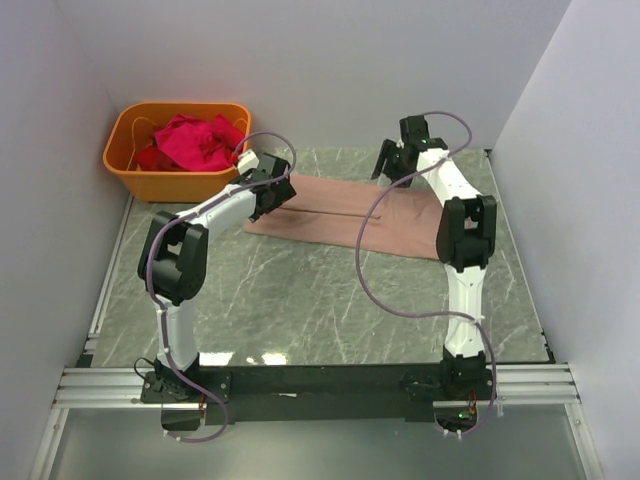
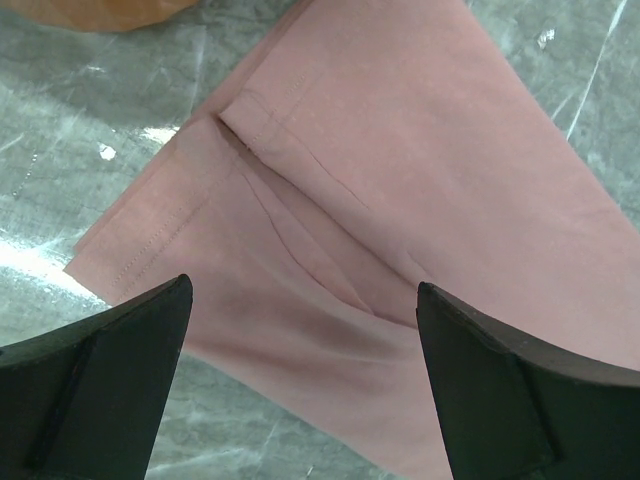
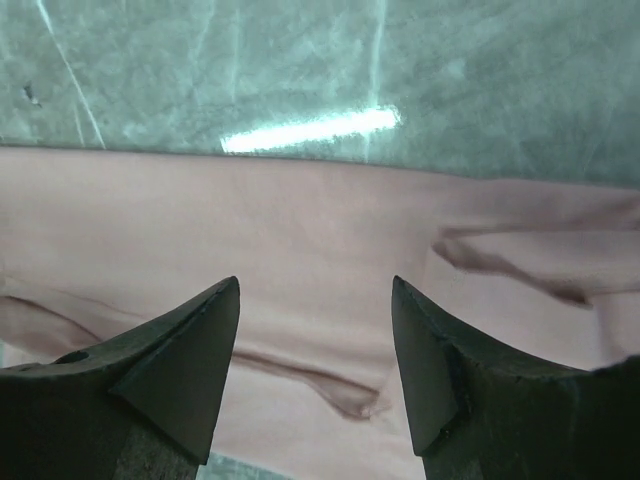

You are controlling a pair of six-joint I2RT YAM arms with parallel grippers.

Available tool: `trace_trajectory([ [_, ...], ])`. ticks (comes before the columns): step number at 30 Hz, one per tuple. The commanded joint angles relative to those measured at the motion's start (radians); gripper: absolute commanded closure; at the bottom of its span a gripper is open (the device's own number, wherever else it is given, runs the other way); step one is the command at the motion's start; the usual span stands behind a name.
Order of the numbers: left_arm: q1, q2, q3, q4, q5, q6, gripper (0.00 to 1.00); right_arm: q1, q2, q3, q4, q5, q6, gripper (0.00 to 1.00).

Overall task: Fold and stack the t-shirts
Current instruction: Fold the tshirt

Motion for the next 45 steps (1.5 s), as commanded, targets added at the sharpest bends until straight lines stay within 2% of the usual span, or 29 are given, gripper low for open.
trace_trajectory([
  [1, -0.007, -0.040, 0.026, 0.063, 0.043, 0.062, 0.01, -0.002, -0.175, -0.141, 0.015, 0.050, -0.010, 0.31],
  [3, -0.013, -0.039, 0.023, 0.090, 0.080, 0.074, 0.01, -0.016, -0.287, -0.293, 0.046, 0.084, -0.001, 0.30],
  [8, -0.051, -0.054, 0.017, 0.011, 0.086, 0.042, 0.01, -0.069, -0.503, -0.634, 0.110, 0.117, 0.033, 0.30],
  [12, -0.059, -0.096, -0.103, 0.112, 0.132, 0.016, 0.01, -0.100, -0.551, -0.750, 0.132, 0.130, 0.027, 0.29],
  [18, -0.056, 0.007, 0.022, 0.059, 0.048, -0.010, 0.01, -0.123, -0.527, -0.767, 0.121, 0.141, 0.024, 0.29],
  [23, -0.045, 0.084, 0.064, 0.128, -0.011, 0.002, 0.01, -0.136, -0.519, -0.772, 0.117, 0.150, 0.019, 0.29],
  [27, -0.016, 0.157, 0.121, 0.102, 0.001, 0.014, 0.01, -0.171, -0.514, -0.770, 0.107, 0.153, 0.019, 0.29],
  [34, -0.014, 0.211, 0.105, 0.249, 0.011, 0.034, 0.01, -0.182, -0.499, -0.766, 0.123, 0.147, 0.011, 0.29],
  [39, -0.014, 0.273, 0.184, 0.169, 0.001, 0.022, 0.01, -0.182, -0.448, -0.743, 0.092, 0.167, 0.007, 0.29],
  [43, -0.017, 0.257, 0.156, 0.046, 0.063, 0.008, 0.01, -0.182, -0.407, -0.717, 0.054, 0.193, 0.016, 0.29],
  [45, -0.028, 0.228, 0.094, -0.025, 0.083, -0.027, 0.01, -0.182, -0.372, -0.689, 0.026, 0.196, 0.022, 0.29],
])
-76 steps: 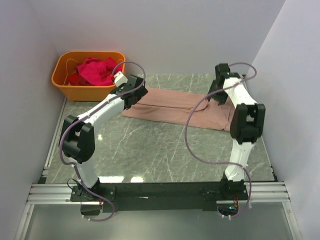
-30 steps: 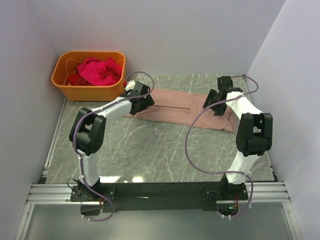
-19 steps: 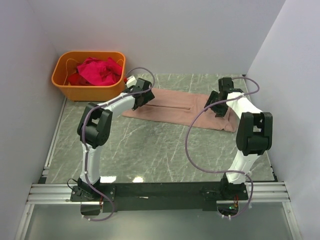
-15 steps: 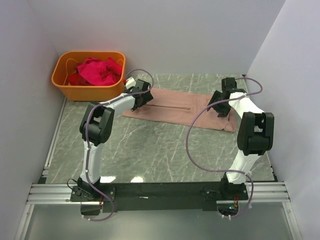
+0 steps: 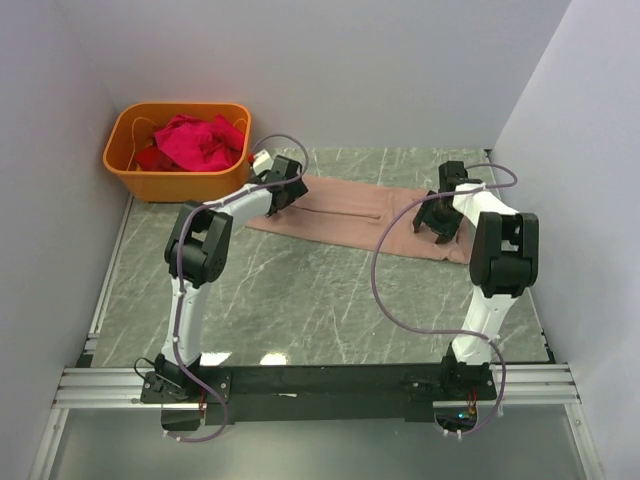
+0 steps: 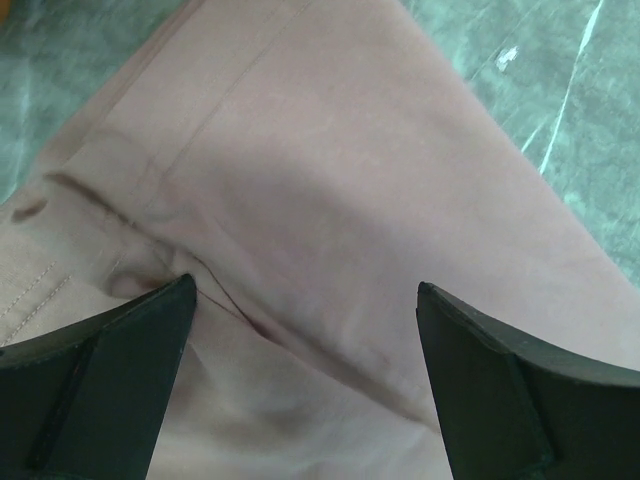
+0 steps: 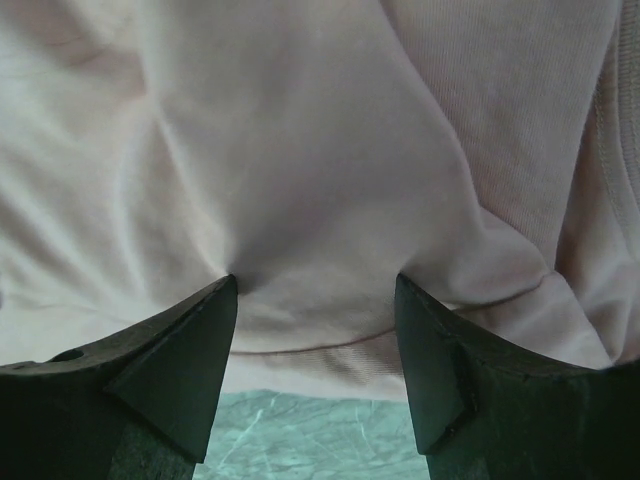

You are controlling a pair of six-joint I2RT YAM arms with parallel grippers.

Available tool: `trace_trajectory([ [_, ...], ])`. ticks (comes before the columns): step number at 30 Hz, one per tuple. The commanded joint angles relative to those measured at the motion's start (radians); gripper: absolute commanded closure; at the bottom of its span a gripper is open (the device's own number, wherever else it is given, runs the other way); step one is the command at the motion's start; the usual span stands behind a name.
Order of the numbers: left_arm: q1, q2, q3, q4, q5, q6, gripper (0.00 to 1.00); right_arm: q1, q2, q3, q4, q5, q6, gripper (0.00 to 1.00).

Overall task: Fold and stack the t-shirts
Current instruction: Fold the tshirt

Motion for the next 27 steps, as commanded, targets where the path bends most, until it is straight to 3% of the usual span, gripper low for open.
trace_trajectory([
  [1, -0.022, -0.070, -0.100, -0.199, 0.067, -0.049, 0.01, -0.001, 0.057, 0.086, -0.054, 0.036, 0.003, 0.29],
  [7, -0.165, -0.353, -0.468, -0.326, 0.168, -0.112, 0.00, 0.014, 0.174, 0.253, -0.090, -0.055, -0.055, 0.29],
  [11, -0.309, -0.491, -0.705, -0.288, 0.473, -0.108, 0.01, 0.101, 0.298, 0.453, -0.183, -0.104, -0.131, 0.29],
  [12, -0.363, -0.540, -0.739, -0.239, 0.618, -0.108, 0.01, 0.120, 0.323, 0.496, -0.196, -0.117, -0.152, 0.29],
  [14, -0.420, -0.591, -0.779, -0.216, 0.696, -0.120, 0.01, 0.164, 0.383, 0.608, -0.217, -0.145, -0.217, 0.29],
  [20, -0.515, -0.720, -0.614, -0.348, 0.620, -0.027, 0.00, 0.283, 0.409, 0.780, -0.223, -0.154, -0.266, 0.29],
  [27, -0.520, -0.810, -0.609, -0.389, 0.474, 0.021, 0.01, 0.298, 0.207, 0.624, -0.130, -0.154, -0.159, 0.28],
])
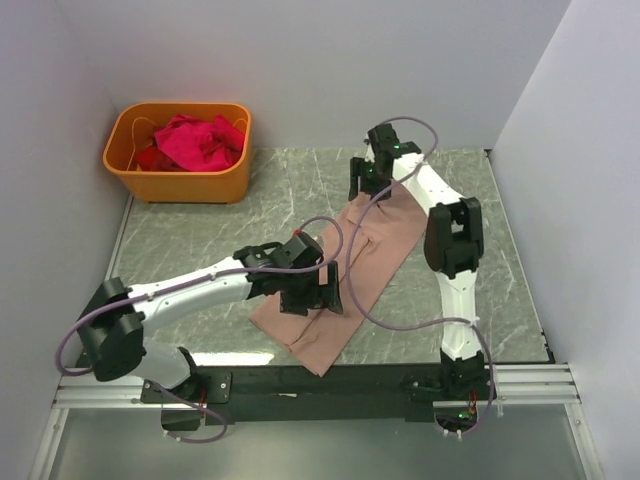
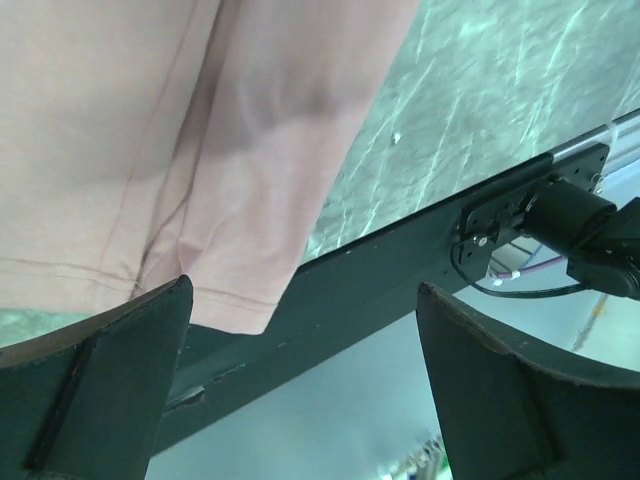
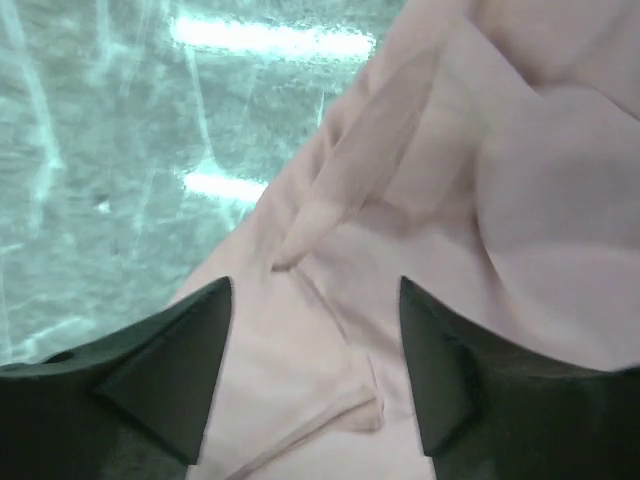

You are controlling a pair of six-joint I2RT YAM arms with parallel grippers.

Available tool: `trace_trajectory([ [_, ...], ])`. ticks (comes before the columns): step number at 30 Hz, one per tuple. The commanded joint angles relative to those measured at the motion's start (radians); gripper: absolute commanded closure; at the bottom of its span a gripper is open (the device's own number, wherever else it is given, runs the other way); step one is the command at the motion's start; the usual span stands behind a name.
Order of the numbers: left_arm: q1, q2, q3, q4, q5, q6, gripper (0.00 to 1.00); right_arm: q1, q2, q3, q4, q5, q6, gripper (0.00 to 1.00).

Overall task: Fold and stack the t-shirts
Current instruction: Fold the tshirt

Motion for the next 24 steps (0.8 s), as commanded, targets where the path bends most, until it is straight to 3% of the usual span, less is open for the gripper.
trace_trajectory([
  [1, -0.003, -0.027, -0.009, -0.022, -0.082, 0.054, 0.01, -0.029, -0.203, -0.133, 0.052, 0.009, 0.065, 0.25],
  [6, 0.002, 0.056, -0.069, 0.039, -0.113, 0.084, 0.00, 0.000, -0.423, -0.524, 0.147, 0.087, 0.168, 0.18],
  [12, 0.005, 0.126, -0.105, 0.113, -0.017, 0.123, 0.00, -0.003, -0.456, -0.747, 0.235, 0.047, 0.208, 0.13],
  [20, 0.004, 0.204, -0.132, 0.223, 0.135, 0.097, 0.00, -0.058, -0.243, -0.589, 0.207, 0.059, 0.194, 0.11],
  [23, 0.007, 0.278, -0.090, 0.304, 0.212, 0.094, 0.01, -0.087, -0.134, -0.450, 0.172, 0.015, 0.156, 0.11],
  [24, 0.007, 0.304, -0.066, 0.312, 0.229, 0.098, 0.01, -0.089, -0.061, -0.324, 0.140, 0.017, 0.142, 0.11],
])
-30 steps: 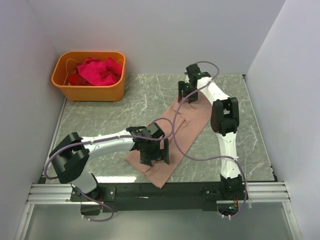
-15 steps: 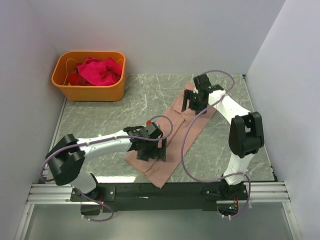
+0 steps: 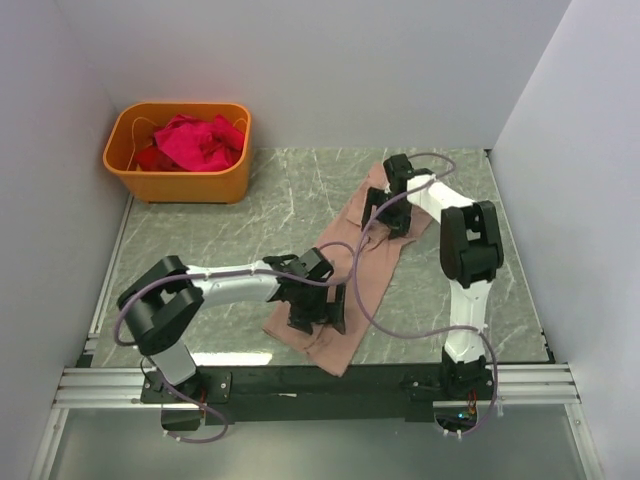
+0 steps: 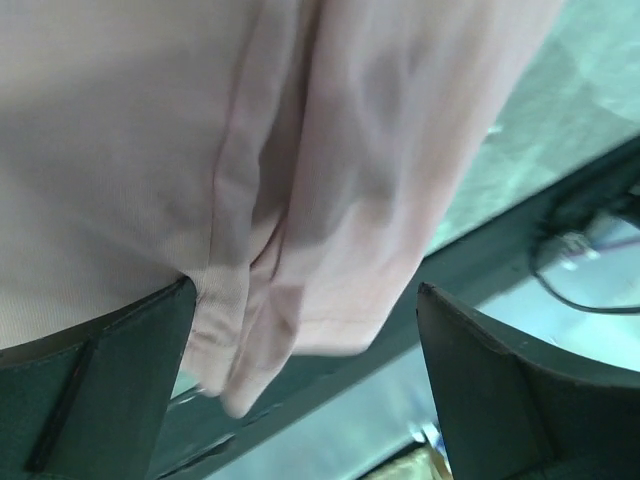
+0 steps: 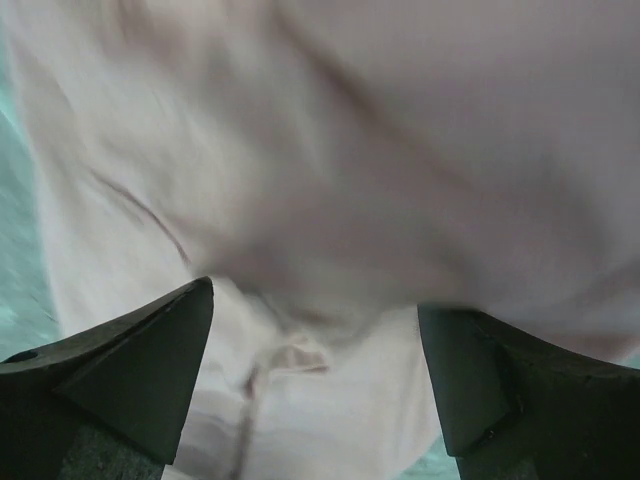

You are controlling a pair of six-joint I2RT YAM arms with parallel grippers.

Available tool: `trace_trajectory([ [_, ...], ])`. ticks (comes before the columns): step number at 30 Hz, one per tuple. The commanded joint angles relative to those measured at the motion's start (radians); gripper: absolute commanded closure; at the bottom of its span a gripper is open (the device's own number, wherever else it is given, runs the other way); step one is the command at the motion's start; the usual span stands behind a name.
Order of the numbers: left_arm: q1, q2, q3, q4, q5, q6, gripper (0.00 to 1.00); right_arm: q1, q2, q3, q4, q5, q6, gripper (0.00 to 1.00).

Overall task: Fold and stack the t-shirts
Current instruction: Fold the tshirt

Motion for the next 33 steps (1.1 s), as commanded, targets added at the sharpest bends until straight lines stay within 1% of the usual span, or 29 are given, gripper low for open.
trace_trajectory([
  [1, -0.001, 0.112, 0.095, 0.114, 0.103, 0.020, 0.01, -0.031, 0.182, 0.242, -0.037, 0.011, -0.053, 0.11],
  [2, -0.001, 0.160, 0.124, 0.105, 0.105, 0.030, 0.01, -0.032, 0.223, 0.316, -0.069, 0.011, -0.065, 0.11],
  [3, -0.003, 0.180, 0.152, 0.097, 0.105, 0.037, 0.01, -0.032, 0.312, 0.472, -0.104, 0.005, -0.087, 0.11],
  [5, -0.001, 0.214, 0.222, 0.068, 0.097, 0.057, 0.01, -0.034, 0.395, 0.627, -0.186, 0.001, -0.110, 0.11],
  [6, -0.001, 0.217, 0.239, 0.061, 0.092, 0.062, 0.01, -0.034, 0.462, 0.765, -0.215, 0.002, -0.122, 0.11],
  [7, -0.003, 0.215, 0.264, 0.053, 0.089, 0.076, 0.01, -0.034, 0.489, 0.828, -0.238, 0.004, -0.130, 0.11],
  [8, -0.001, 0.202, 0.276, 0.047, 0.057, 0.082, 0.01, -0.035, 0.503, 0.875, -0.275, 0.004, -0.136, 0.10],
  [9, -0.003, 0.191, 0.287, 0.025, 0.042, 0.086, 0.01, -0.035, 0.491, 0.908, -0.280, 0.004, -0.142, 0.10],
  [10, -0.003, 0.179, 0.298, 0.015, 0.029, 0.094, 0.01, -0.035, 0.466, 0.894, -0.263, 0.002, -0.147, 0.11],
  [11, -0.001, 0.147, 0.298, 0.007, 0.010, 0.099, 0.01, -0.035, 0.428, 0.863, -0.248, 0.002, -0.148, 0.10],
  [12, -0.003, 0.130, 0.296, -0.002, -0.007, 0.102, 0.01, -0.034, 0.334, 0.773, -0.231, 0.008, -0.150, 0.10],
  [13, -0.001, 0.113, 0.292, -0.010, -0.010, 0.111, 0.01, -0.035, 0.282, 0.724, -0.214, 0.011, -0.150, 0.10],
  [14, -0.001, 0.076, 0.289, -0.016, -0.018, 0.114, 0.01, -0.034, 0.177, 0.672, -0.182, 0.016, -0.150, 0.10],
  [15, -0.001, 0.058, 0.286, -0.027, -0.038, 0.117, 0.01, -0.034, 0.124, 0.571, -0.169, 0.025, -0.141, 0.10],
  [17, -0.001, -0.007, 0.260, -0.048, -0.055, 0.113, 0.01, -0.032, -0.021, 0.425, -0.140, 0.037, -0.136, 0.10],
  [18, -0.003, -0.031, 0.246, -0.058, -0.067, 0.109, 0.01, -0.031, -0.069, 0.374, -0.132, 0.042, -0.124, 0.09],
  [19, -0.001, -0.057, 0.212, -0.068, -0.087, 0.097, 0.01, -0.029, -0.116, 0.319, -0.122, 0.051, -0.116, 0.09],
  [20, -0.001, -0.109, 0.191, -0.074, -0.098, 0.090, 0.01, -0.031, -0.213, 0.264, -0.093, 0.059, -0.105, 0.07],
  [21, -0.003, -0.137, 0.168, -0.078, -0.112, 0.079, 0.01, -0.026, -0.262, 0.142, -0.074, 0.068, -0.079, 0.07],
  [22, -0.001, -0.162, 0.119, -0.091, -0.151, 0.051, 0.01, -0.023, -0.314, 0.072, -0.035, 0.066, -0.061, 0.07],
  [23, 0.005, -0.205, 0.091, -0.097, -0.165, 0.037, 0.01, -0.022, -0.412, 0.003, -0.013, 0.057, -0.044, 0.07],
  [24, 0.012, -0.225, 0.065, -0.099, -0.175, 0.025, 0.00, -0.020, -0.463, -0.141, 0.010, 0.048, -0.006, 0.07],
  [25, 0.020, -0.240, 0.005, -0.099, -0.188, -0.005, 0.01, -0.012, -0.512, -0.215, 0.048, 0.037, 0.014, 0.07],
  [26, 0.041, -0.272, -0.026, -0.088, -0.187, -0.019, 0.01, -0.005, -0.596, -0.282, 0.059, 0.013, 0.033, 0.07],
  [27, 0.055, -0.286, -0.055, -0.070, -0.179, -0.030, 0.01, 0.004, -0.633, -0.398, 0.067, 0.010, 0.051, 0.07],
  [28, 0.072, -0.298, -0.110, -0.052, -0.173, -0.047, 0.01, 0.030, -0.669, -0.448, 0.055, 0.013, 0.057, 0.07],
  [29, 0.077, -0.318, -0.132, -0.007, -0.161, -0.053, 0.01, 0.046, -0.724, -0.491, 0.046, 0.028, 0.063, 0.07],
  [30, 0.080, -0.322, -0.150, 0.011, -0.158, -0.058, 0.01, 0.066, -0.749, -0.574, 0.036, 0.028, 0.073, 0.07],
  [33, 0.083, -0.309, -0.187, 0.054, -0.167, -0.065, 0.05, 0.126, -0.827, -0.734, 0.016, -0.024, 0.114, 0.06],
])
